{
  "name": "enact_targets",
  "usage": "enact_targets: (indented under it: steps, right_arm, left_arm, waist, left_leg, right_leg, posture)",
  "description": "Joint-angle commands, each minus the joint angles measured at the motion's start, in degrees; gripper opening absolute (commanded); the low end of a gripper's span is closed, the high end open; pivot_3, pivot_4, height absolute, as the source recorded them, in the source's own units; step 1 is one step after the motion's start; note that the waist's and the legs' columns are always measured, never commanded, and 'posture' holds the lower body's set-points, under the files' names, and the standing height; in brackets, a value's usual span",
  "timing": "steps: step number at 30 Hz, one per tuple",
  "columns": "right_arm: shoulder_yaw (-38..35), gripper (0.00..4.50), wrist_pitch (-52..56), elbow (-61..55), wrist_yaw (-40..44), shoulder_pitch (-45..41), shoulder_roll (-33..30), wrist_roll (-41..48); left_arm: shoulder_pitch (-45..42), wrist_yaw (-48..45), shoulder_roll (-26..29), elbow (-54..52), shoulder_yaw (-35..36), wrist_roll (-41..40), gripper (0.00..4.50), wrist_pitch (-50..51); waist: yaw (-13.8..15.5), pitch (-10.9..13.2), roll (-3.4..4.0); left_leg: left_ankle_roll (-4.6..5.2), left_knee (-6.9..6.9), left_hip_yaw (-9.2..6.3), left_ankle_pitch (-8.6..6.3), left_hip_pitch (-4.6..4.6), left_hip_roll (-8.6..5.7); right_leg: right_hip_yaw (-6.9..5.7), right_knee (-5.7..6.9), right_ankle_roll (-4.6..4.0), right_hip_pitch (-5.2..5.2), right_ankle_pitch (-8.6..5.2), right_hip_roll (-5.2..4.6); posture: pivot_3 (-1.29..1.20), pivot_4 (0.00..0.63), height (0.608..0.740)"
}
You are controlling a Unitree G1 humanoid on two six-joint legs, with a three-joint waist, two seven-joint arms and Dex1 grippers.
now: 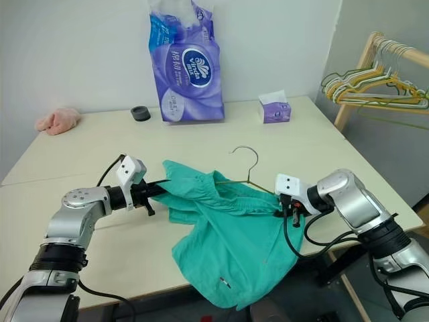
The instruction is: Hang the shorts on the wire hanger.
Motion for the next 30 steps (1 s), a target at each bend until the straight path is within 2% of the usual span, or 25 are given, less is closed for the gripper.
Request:
enact_targets:
  steps: [1, 10, 22, 26, 30]
  right_arm:
    - [-2.6, 0.00, 2.7, 2.1, 0.3, -1.8, 0.8, 1.7]
    - [-3.5, 0.00, 0.6, -2.3, 0.8, -1.2, 1.1, 3.3]
    - [-5.8, 0.00, 4.9, -6.4, -1.1, -1.6, 2.9, 6.6]
    - [-5.8, 0.00, 5.7, -7.0, -1.9, -1.3, 2.7, 7.1]
    - [-5.8, 0.00, 6.1, -7.4, -3.0, -0.7, 2.6, 7.3]
  left_arm:
    - [0.3, 0.5, 1.1, -2.8, 2.5, -1.2, 0.04, -1.0]
    - [2.0, 1.0, 1.2, -3.9, 1.7, -0.2, 0.04, -1.3]
    - [4.0, 1.2, 0.0, -5.4, 0.3, 0.5, 0.04, -2.7]
    - [4.3, 0.6, 0.3, -6.7, 0.8, -0.3, 0.86, -2.4]
    - [3.9, 3.8, 0.4, -7.7, 4.8, -2.1, 2.09, -2.4]
  waist:
    - [0.0, 0.0, 0.00]
    - [0.2, 0.0, 0.02]
    - [0.2, 0.0, 0.03]
    - [0.1, 0.0, 0.03]
    - [0.1, 0.0, 0.03]
  left_leg:
    - [0.00, 0.00, -0.01, 0.00, 0.00, 0.00]
    - [0.00, 0.00, -0.01, 0.00, -0.01, -0.01]
    - [0.00, 0.00, -0.01, 0.00, -0.01, -0.01]
    - [0.00, 0.00, 0.00, 0.00, -0.02, -0.01]
    - [0.00, 0.00, 0.00, 0.00, -0.01, 0.00]
  right_leg:
    - [0.00, 0.00, 0.00, 0.00, 0.00, 0.00]
    - [-0.01, 0.00, 0.00, 0.00, 0.00, 0.00]
    - [-0.02, 0.00, 0.00, 0.00, 0.00, -0.01]
    - [-0.01, -0.01, 0.00, 0.00, 0.00, -0.01]
    - [-0.01, 0.00, 0.00, 0.00, 0.00, -0.01]
  posture:
    - [-0.30, 0.003, 0.740]
    - [-0.29, 0.001, 0.740]
    - [-0.29, 0.000, 0.740]
    - [-0.29, 0.000, 0.740]
    - [-0.29, 0.000, 0.740]
